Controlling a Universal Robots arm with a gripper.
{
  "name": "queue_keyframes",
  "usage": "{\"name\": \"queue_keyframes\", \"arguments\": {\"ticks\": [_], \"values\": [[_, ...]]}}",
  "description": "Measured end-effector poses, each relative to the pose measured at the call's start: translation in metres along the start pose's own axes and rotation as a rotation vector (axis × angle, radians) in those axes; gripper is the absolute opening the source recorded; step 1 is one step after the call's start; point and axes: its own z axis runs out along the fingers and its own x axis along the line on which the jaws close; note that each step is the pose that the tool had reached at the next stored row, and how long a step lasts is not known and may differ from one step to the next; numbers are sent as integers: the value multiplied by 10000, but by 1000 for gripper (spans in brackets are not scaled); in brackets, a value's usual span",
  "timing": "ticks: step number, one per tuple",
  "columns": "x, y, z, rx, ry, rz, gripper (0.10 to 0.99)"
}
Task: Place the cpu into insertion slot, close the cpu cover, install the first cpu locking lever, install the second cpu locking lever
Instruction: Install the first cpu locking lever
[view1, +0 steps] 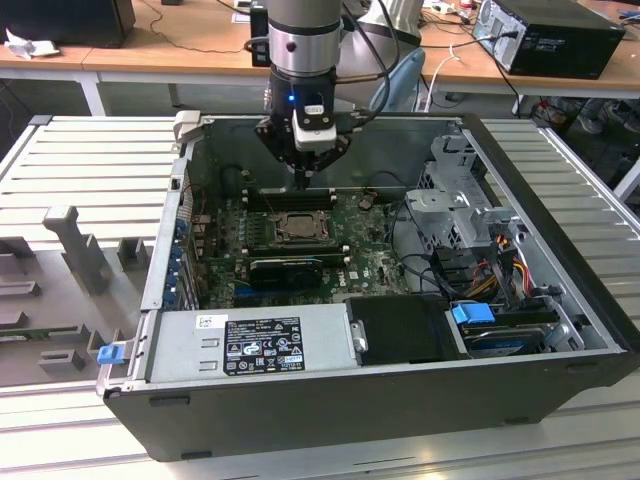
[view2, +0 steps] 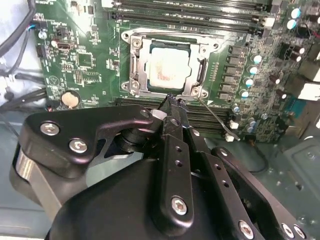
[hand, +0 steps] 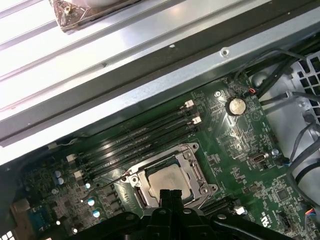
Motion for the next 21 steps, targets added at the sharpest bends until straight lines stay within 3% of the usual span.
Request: {"name": "queue_keyframes", "arguments": {"ticks": [6, 16, 21], "values": [[0, 0, 0, -18, 36, -1025, 106], [0, 0, 0, -62, 118, -3352, 106], [66, -30, -3, -69, 119, -3546, 106]]}}
